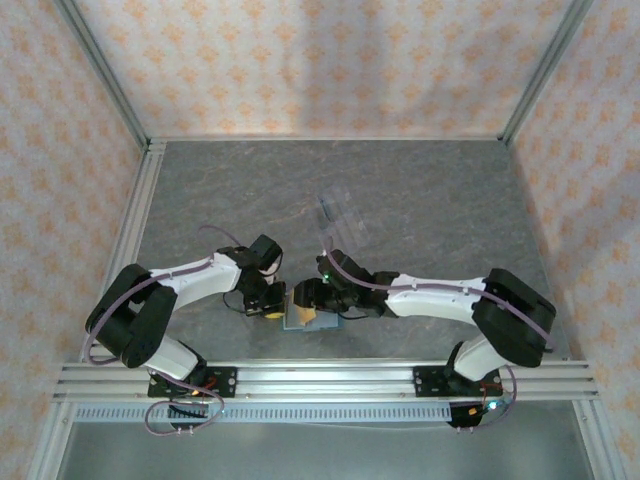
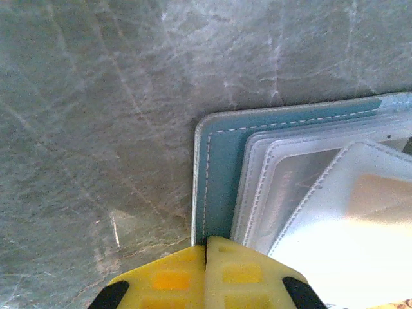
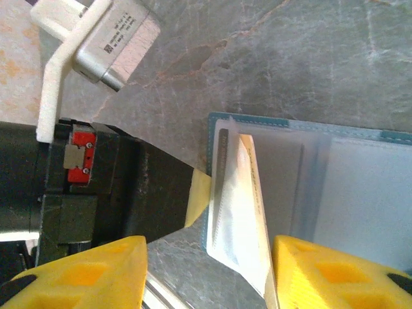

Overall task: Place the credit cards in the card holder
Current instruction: Insert the credit card into the card slot.

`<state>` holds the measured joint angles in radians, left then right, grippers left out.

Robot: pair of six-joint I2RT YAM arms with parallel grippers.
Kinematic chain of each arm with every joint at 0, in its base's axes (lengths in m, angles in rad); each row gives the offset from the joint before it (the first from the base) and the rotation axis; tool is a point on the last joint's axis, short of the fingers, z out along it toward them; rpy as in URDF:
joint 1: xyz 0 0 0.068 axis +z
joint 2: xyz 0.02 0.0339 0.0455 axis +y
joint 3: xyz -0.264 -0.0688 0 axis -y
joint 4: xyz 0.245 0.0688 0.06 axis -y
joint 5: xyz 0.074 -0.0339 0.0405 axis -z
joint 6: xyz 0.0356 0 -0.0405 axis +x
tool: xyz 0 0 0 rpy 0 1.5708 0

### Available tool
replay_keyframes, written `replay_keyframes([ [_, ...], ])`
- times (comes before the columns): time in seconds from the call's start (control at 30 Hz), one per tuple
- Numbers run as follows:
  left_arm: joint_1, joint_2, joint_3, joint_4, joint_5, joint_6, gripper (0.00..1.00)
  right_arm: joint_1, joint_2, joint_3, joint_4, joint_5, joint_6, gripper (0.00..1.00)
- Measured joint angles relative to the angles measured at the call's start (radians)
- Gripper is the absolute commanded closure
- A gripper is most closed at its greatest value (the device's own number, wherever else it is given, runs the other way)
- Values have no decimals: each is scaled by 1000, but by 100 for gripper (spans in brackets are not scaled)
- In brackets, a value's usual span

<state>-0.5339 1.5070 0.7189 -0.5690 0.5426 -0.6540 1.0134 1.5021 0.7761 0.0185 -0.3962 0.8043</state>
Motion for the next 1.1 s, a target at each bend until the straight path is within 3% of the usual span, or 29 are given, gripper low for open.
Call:
replay_keyframes([
  [0.17,0,-4,-2,2,0,0,100,-27,6,24,-98,-15,-43,47],
  [0.3,-1,-11,-8,9,-1,-1,100,-33,63,32,-97,-57,-51,55],
  [1.1,-1,-12,-10,11,-1,-2,100,-33,131,126,-196,-40,-100,52],
])
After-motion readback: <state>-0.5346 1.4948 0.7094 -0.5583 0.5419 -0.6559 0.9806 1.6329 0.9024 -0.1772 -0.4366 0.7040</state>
